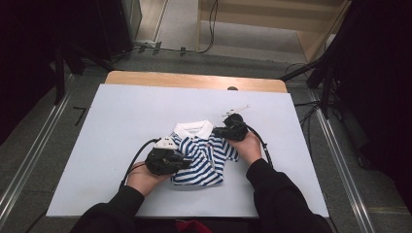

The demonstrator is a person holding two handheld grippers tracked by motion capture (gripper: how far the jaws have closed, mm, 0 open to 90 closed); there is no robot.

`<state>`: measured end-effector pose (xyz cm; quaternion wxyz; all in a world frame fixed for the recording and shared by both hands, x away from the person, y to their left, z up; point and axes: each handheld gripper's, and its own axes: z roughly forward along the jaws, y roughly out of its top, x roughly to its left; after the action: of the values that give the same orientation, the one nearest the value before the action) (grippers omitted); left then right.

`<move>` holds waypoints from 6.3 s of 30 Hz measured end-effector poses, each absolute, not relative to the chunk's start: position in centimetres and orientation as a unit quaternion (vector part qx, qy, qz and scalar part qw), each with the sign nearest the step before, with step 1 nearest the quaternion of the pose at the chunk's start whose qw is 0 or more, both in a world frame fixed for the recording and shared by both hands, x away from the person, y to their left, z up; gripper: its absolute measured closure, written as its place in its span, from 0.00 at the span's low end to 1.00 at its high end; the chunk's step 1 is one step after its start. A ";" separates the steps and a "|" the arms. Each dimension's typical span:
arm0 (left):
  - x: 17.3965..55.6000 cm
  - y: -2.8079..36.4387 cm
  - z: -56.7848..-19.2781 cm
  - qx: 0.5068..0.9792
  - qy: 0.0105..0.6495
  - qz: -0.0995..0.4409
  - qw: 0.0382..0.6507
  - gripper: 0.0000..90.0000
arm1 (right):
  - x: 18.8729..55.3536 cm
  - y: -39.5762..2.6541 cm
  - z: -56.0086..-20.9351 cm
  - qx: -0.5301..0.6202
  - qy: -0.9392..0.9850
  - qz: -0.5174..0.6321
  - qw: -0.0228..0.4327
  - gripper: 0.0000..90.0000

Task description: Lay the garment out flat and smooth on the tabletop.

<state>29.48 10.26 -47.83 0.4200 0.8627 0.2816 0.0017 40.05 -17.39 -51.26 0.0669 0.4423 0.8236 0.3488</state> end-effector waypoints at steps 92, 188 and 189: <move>37.7 13.1 -48.9 0.837 0.352 0.033 0.419 0.43 | 34.5 -25.7 -48.2 0.516 0.769 0.366 0.094 0.42; 39.3 23.2 -47.9 0.769 0.478 0.032 0.423 1.00 | 40.1 -24.0 -48.5 0.529 0.761 0.358 0.114 0.94; 39.2 23.2 -48.0 0.770 0.480 0.030 0.419 1.00 | 40.4 -24.0 -48.7 0.530 0.762 0.355 0.112 0.94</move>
<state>39.22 23.25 -48.00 0.4189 0.7701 0.4801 0.0298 40.36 -23.95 -48.71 0.1121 0.5295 0.7623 0.3549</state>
